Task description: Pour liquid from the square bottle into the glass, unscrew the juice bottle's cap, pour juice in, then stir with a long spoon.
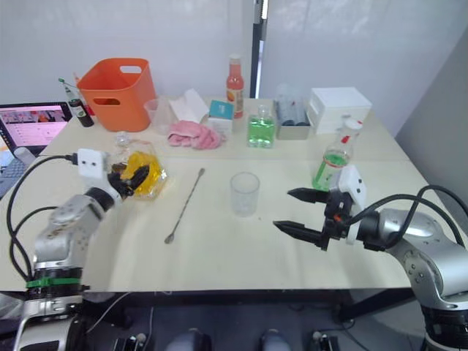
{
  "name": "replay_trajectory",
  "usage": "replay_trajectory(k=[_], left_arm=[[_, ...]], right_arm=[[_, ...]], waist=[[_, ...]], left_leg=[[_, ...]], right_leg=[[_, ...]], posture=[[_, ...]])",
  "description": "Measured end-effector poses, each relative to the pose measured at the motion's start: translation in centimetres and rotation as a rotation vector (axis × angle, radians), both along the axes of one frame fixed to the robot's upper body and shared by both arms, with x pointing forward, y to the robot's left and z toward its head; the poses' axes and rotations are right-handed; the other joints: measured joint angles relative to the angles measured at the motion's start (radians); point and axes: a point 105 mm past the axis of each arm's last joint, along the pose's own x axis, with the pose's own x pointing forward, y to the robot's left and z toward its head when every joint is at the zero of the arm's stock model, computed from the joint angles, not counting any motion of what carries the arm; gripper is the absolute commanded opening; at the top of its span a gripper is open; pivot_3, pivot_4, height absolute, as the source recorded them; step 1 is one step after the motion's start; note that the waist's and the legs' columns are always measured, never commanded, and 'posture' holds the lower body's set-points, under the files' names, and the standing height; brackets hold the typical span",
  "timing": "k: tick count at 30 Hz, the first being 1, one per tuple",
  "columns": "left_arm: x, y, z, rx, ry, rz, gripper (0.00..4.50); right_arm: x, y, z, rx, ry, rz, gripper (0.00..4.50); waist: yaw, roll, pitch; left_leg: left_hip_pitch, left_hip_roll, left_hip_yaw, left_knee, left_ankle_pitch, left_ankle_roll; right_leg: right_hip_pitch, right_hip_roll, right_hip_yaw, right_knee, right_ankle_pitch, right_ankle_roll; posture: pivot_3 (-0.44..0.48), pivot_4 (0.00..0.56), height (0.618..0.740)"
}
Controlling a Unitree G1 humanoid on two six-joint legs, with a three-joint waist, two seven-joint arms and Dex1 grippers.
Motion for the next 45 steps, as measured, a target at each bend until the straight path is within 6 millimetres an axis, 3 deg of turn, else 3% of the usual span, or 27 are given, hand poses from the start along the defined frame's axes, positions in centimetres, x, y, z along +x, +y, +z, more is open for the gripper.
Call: replay_trajectory(k=[4,7,13,18,25,37,39,41,45], left_arm=[[-2.3,-1.8,2.5,0.01,-0.055,-0.293,2.8],[-4.1,-4.2,2.7,0.049,-0.008,-0.537,2.8],[-6.3,-9.4,-0.5,0.107,0.14,-0.901,2.8],[-6.9,-13.7,-2.3,0.223,0.124,-1.093,2.8],[-6.3,-15.4,-4.3,0.345,0.081,-1.133,2.8],[-6.2,-16.5,-5.3,0.368,0.049,-1.122,2.8],[-6.2,-16.5,-5.3,0.374,0.046,-1.125,3.81],[-6.2,-16.5,-5.3,0.376,0.042,-1.121,4.43],[-6.3,-16.6,-5.1,0.374,0.052,-1.123,4.47]], right_arm=[[0.0,0.0,0.1,0.009,0.004,-0.002,4.5],[0.0,0.0,0.1,0.008,0.009,-0.006,4.5],[0.4,-0.3,0.6,0.004,0.003,-0.005,4.5],[0.7,0.0,1.3,0.004,-0.009,0.009,4.5],[0.9,0.8,2.1,-0.006,-0.031,0.044,4.5],[1.0,1.0,2.4,-0.009,-0.036,0.044,4.5],[1.0,1.0,2.3,-0.01,-0.034,0.046,4.5],[1.0,1.1,2.2,-0.011,-0.03,0.048,4.5],[0.9,1.1,2.0,-0.015,-0.023,0.058,4.5]], waist=[[0.007,-0.001,0.001],[0.006,-0.001,0.001],[0.001,-0.001,0.001],[0.003,-0.001,0.001],[-0.002,-0.001,0.001],[0.004,-0.001,0.001],[0.004,-0.001,0.001],[0.004,-0.001,0.001],[0.002,-0.001,0.001]], left_leg=[[0.0,0.0,-0.001,0.0,0.0,0.0],[0.001,0.0,0.0,0.0,0.0,0.0],[0.002,0.0,0.0,0.001,0.0,0.0],[0.001,-0.001,0.0,0.001,0.0,0.0],[0.001,0.0,0.0,0.001,0.0,0.0],[0.001,-0.001,0.0,0.003,0.0,0.0],[0.002,-0.001,0.0,0.003,0.0,0.001],[0.002,-0.001,0.0,0.003,0.0,0.001],[0.002,0.0,0.0,0.003,0.0,0.001]], right_leg=[[0.002,-0.001,-0.001,-0.001,0.0,0.0],[0.003,-0.001,-0.001,-0.001,0.0,0.001],[0.002,0.001,-0.001,0.0,0.0,0.0],[0.002,0.001,-0.001,0.0,0.0,0.0],[0.002,0.001,0.0,0.0,0.0,0.0],[0.002,0.001,0.0,0.002,0.0,0.001],[0.003,0.001,0.0,0.002,0.0,0.001],[0.003,0.001,0.0,0.002,0.0,0.001],[0.003,0.001,0.0,0.002,0.0,0.001]], posture=[[0.0,0.15,0.715],[0.0,0.15,0.715],[0.0,0.15,0.715],[0.0,0.15,0.715],[0.0,0.15,0.715],[0.0,0.15,0.715],[0.0,0.15,0.715],[0.0,0.15,0.715],[0.0,0.15,0.715]])
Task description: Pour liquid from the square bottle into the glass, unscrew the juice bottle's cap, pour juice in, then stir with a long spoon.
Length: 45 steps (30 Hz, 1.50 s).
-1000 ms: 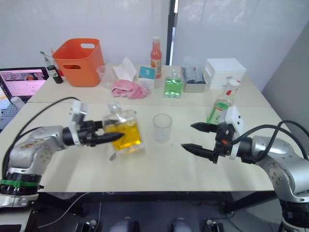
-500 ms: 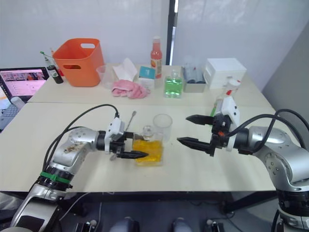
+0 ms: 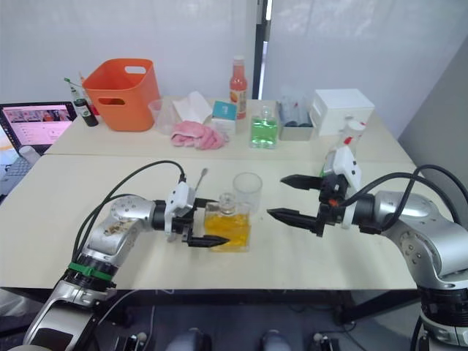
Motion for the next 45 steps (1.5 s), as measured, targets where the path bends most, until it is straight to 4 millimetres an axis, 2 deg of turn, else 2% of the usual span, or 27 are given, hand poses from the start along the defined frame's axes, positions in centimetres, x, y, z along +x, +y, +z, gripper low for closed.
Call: replay_trajectory(k=[6,11,16,17,29,32,36,42,43,45], left_arm=[[-0.7,0.1,1.4,-0.04,0.059,-0.012,4.47],[-0.8,0.1,2.0,-0.078,0.1,-0.009,4.47],[-0.7,0.1,2.1,-0.078,0.095,-0.006,2.95],[-0.7,0.1,2.1,-0.079,0.096,-0.003,2.81],[-0.7,-0.1,2.0,-0.079,0.062,-0.024,2.81],[-0.7,-0.1,2.0,-0.083,0.062,-0.027,2.81],[-0.6,-0.1,2.0,-0.084,0.061,-0.031,2.81],[-0.5,-0.1,2.0,-0.084,0.064,-0.028,2.81],[-0.5,-0.1,2.0,-0.084,0.064,-0.027,2.81],[-0.4,0.0,2.0,-0.082,0.063,-0.025,2.81]], right_arm=[[-0.2,0.4,-0.6,-0.015,0.02,0.036,4.5],[-0.3,1.9,-0.5,-0.022,0.015,0.095,4.5],[-0.1,3.4,0.1,-0.021,-0.008,0.145,4.5],[-0.1,3.8,0.2,-0.019,-0.015,0.156,4.5],[0.9,7.1,0.0,-0.03,-0.033,0.204,4.5],[1.1,7.4,-0.3,-0.031,-0.026,0.202,4.5],[1.3,7.7,-0.8,-0.042,-0.012,0.201,3.35],[1.4,8.1,-1.1,-0.041,-0.004,0.207,1.27],[1.4,8.1,-1.1,-0.04,-0.003,0.207,1.08],[1.5,8.2,-1.1,-0.038,-0.003,0.207,1.07]], waist=[[-0.001,0.0,0.0],[-0.002,0.0,0.0],[-0.002,0.0,0.0],[-0.002,0.0,0.0],[0.002,0.0,0.0],[0.003,0.0,0.0],[0.002,0.0,0.0],[0.001,0.0,0.0],[0.001,0.0,0.0],[0.001,0.0,0.0]], left_leg=[[0.0,0.0,-0.002,0.0,0.0,0.0],[0.001,0.0,-0.004,0.0,0.0,0.0],[0.001,0.0,-0.004,0.0,0.0,0.0],[0.001,0.0,-0.004,0.0,0.0,0.0],[0.0,-0.001,-0.002,0.0,0.0,0.0],[0.0,-0.001,-0.002,0.0,0.0,0.0],[0.0,-0.001,-0.002,0.0,0.0,0.0],[0.0,-0.001,-0.002,0.001,0.0,0.0],[0.0,-0.001,-0.002,0.001,0.0,0.0],[0.0,-0.001,-0.002,0.001,0.0,0.0]], right_leg=[[0.0,0.0,0.0,0.0,0.0,0.0],[0.0,0.0,0.0,0.0,0.0,0.0],[0.0,0.0,0.0,0.0,0.0,0.0],[0.0,0.0,0.0,0.001,0.0,0.0],[0.0,0.0,-0.001,0.001,0.0,0.0],[0.001,0.0,0.0,0.0,0.0,0.0],[0.001,0.0,0.0,0.001,0.0,0.0],[0.001,0.0,-0.001,0.001,0.0,0.0],[0.001,0.0,0.0,0.001,0.0,0.0],[0.001,0.0,-0.001,0.001,0.0,0.0]], posture=[[0.0,0.15,0.715],[0.0,0.15,0.715],[0.0,0.15,0.715],[0.0,0.15,0.715],[0.0,0.15,0.715],[0.0,0.15,0.715],[0.0,0.15,0.715],[0.0,0.15,0.715],[0.0,0.15,0.715],[0.0,0.15,0.715]])
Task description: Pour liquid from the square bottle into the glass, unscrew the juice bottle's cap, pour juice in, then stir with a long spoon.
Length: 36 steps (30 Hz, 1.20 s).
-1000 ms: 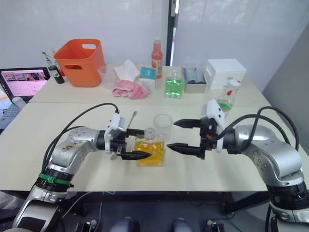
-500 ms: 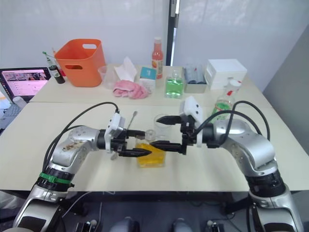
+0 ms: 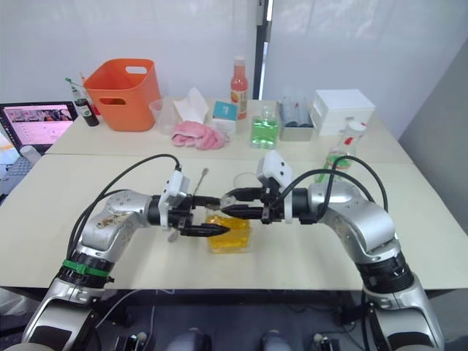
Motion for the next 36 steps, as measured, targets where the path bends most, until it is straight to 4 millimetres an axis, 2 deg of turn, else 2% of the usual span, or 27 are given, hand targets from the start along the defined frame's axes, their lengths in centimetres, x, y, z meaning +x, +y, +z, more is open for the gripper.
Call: replay_trajectory(k=[12,16,17,21,25,26,28,30,32,33,36], left_arm=[[0.0,0.0,0.0,0.006,-0.004,-0.002,2.81],[-0.1,-0.1,0.0,0.013,-0.011,-0.009,2.81],[-0.1,-0.1,0.0,0.014,-0.015,-0.012,2.81],[-0.2,-0.3,-0.1,0.02,-0.021,-0.019,2.81],[-0.2,-0.3,-0.1,0.021,-0.024,-0.023,2.81],[-0.2,-0.4,0.0,0.021,-0.026,-0.024,2.81],[-0.2,-0.5,0.0,0.021,-0.03,-0.029,2.81],[-0.2,-0.5,0.0,0.021,-0.032,-0.03,2.81],[-0.2,-0.4,0.1,0.023,-0.033,-0.029,2.81],[-0.1,-0.2,0.1,0.027,-0.034,-0.027,2.81],[-0.1,-0.1,0.2,0.03,-0.037,-0.026,2.81]], right_arm=[[-0.1,0.0,0.3,0.042,0.062,-0.018,1.07],[-0.9,-0.4,5.8,0.162,-0.106,-0.016,1.07],[-1.2,-0.5,6.5,0.178,-0.129,-0.011,1.07],[-1.2,-0.5,5.8,0.175,-0.089,-0.031,1.07],[-0.5,-1.7,5.4,0.17,-0.077,-0.126,1.07],[-0.2,-2.4,5.1,0.166,-0.07,-0.172,1.07],[0.9,-5.5,3.2,0.159,-0.035,-0.355,1.07],[2.4,-9.7,0.3,0.136,0.008,-0.618,1.07],[3.0,-13.5,-2.6,0.094,0.044,-0.838,1.07],[3.0,-14.8,-3.9,0.08,0.048,-0.931,1.07],[2.8,-17.2,-6.8,0.073,0.034,-1.156,1.07]], waist=[[-0.001,0.0,0.0],[0.0,0.001,0.0],[0.001,0.001,0.0],[0.0,0.001,0.0],[0.002,0.001,0.0],[0.003,0.001,0.0],[0.01,0.0,-0.001],[0.011,0.0,-0.001],[0.006,0.001,-0.002],[0.002,0.003,-0.003],[-0.004,0.005,-0.004]], left_leg=[[-0.001,0.0,0.0,0.0,0.0,0.0],[0.0,0.0,-0.002,0.0,0.0,0.0],[0.0,0.0,-0.002,0.0,0.0,0.0],[0.0,0.0,-0.002,0.0,0.0,0.0],[0.0,0.0,-0.002,0.0,0.0,0.0],[0.0,0.0,-0.002,0.0,0.0,0.0],[-0.001,-0.001,-0.003,0.0,0.0,0.001],[-0.001,-0.001,-0.001,0.0,0.0,0.001],[-0.001,-0.001,0.0,0.0,0.0,0.0],[0.0,-0.001,0.0,-0.001,0.0,0.0],[0.001,-0.001,0.001,-0.001,0.0,0.0]], right_leg=[[-0.001,0.0,0.0,0.0,0.0,0.0],[0.0,0.0,-0.001,0.0,0.0,0.0],[0.001,0.0,-0.001,0.0,0.0,0.0],[0.001,0.0,-0.001,0.0,0.0,0.0],[0.001,0.0,-0.001,-0.001,0.0,0.0],[0.001,0.0,-0.001,-0.001,0.0,0.0],[0.002,0.0,-0.001,-0.001,0.0,0.0],[0.001,0.0,0.0,-0.002,0.0,0.0],[0.0,0.0,0.001,-0.001,0.0,0.0],[0.001,0.0,0.001,-0.001,0.0,0.0],[0.001,0.001,0.003,0.0,0.0,0.0]], posture=[[0.0,0.15,0.715],[0.0,0.15,0.715],[0.0,0.15,0.715],[0.0,0.15,0.715],[0.0,0.15,0.715],[0.0,0.15,0.715],[0.0,0.15,0.715],[0.0,0.15,0.715],[0.0,0.15,0.715],[0.0,0.15,0.715],[0.0,0.15,0.715]])
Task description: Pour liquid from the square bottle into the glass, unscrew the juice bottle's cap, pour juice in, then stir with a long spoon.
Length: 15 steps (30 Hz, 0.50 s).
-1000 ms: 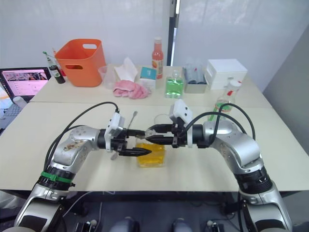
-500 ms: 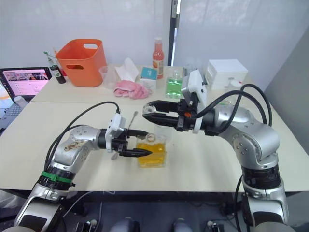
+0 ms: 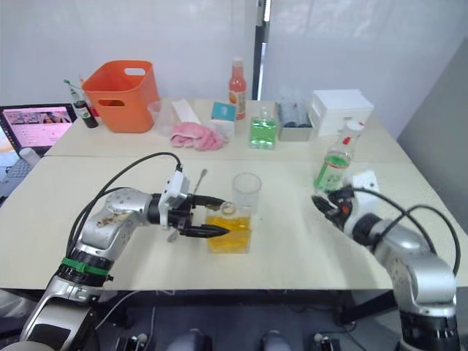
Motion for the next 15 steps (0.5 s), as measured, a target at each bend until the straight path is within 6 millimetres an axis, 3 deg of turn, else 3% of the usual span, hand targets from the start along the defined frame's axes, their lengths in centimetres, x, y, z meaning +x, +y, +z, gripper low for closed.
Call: replay_trajectory(k=[3,8,15], left_arm=[[0.0,0.0,0.0,0.0,-0.001,0.001,2.81],[0.0,0.0,-0.1,0.002,0.0,0.001,2.81],[0.0,-0.1,-0.1,0.003,0.0,0.0,2.81]], right_arm=[[0.1,-1.3,-2.5,-0.007,-0.011,-0.19,1.07],[0.8,-2.7,-4.9,-0.015,-0.015,-0.377,1.07],[1.6,-3.7,-5.3,0.009,-0.03,-0.431,1.07]], waist=[[-0.001,0.001,0.0],[-0.002,0.001,0.0],[-0.002,0.001,0.0]], left_leg=[[0.0,0.0,0.001,0.0,0.001,0.001],[0.0,0.0,0.001,0.0,0.001,0.001],[0.0,0.0,0.001,0.0,0.001,0.001]], right_leg=[[0.0,0.0,0.001,0.0,0.0,0.0],[0.0,0.0,0.001,0.0,0.0,0.0],[0.001,0.0,0.001,0.0,0.0,0.0]], posture=[[0.0,0.15,0.715],[0.0,0.15,0.715],[0.0,0.15,0.715]])
